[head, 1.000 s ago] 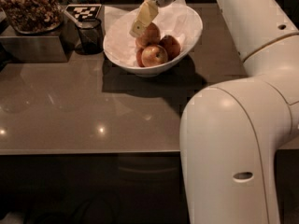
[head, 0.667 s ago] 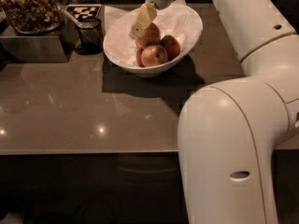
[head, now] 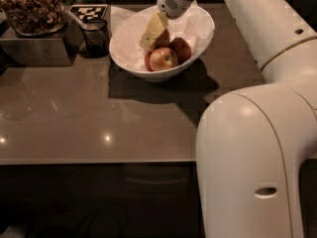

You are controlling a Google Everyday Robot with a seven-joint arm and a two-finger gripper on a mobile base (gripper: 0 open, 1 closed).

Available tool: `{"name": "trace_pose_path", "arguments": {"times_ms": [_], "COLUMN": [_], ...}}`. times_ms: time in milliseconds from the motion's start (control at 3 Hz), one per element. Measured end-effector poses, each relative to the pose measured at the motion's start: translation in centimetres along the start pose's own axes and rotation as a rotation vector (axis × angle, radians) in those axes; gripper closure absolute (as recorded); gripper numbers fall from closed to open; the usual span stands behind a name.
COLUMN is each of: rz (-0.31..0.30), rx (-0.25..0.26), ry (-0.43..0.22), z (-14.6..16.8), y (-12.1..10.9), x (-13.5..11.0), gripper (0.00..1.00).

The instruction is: Pick apple from white bowl

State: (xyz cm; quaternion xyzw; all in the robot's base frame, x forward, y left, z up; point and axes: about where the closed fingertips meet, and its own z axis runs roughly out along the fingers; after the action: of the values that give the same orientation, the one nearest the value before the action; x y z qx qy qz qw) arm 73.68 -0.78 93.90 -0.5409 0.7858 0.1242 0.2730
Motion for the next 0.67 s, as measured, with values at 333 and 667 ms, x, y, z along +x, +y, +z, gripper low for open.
{"name": "trace_pose_path", "arguments": {"times_ms": [333,667], "rz": [0.033,0.058], "rx": [-0.002,0.0], "ry": [0.02,0.037], "z": [0.52,0.83], "y": [0.07,0.07], "x": [0.98,1.8], "gripper": [0.13,0.14]}}
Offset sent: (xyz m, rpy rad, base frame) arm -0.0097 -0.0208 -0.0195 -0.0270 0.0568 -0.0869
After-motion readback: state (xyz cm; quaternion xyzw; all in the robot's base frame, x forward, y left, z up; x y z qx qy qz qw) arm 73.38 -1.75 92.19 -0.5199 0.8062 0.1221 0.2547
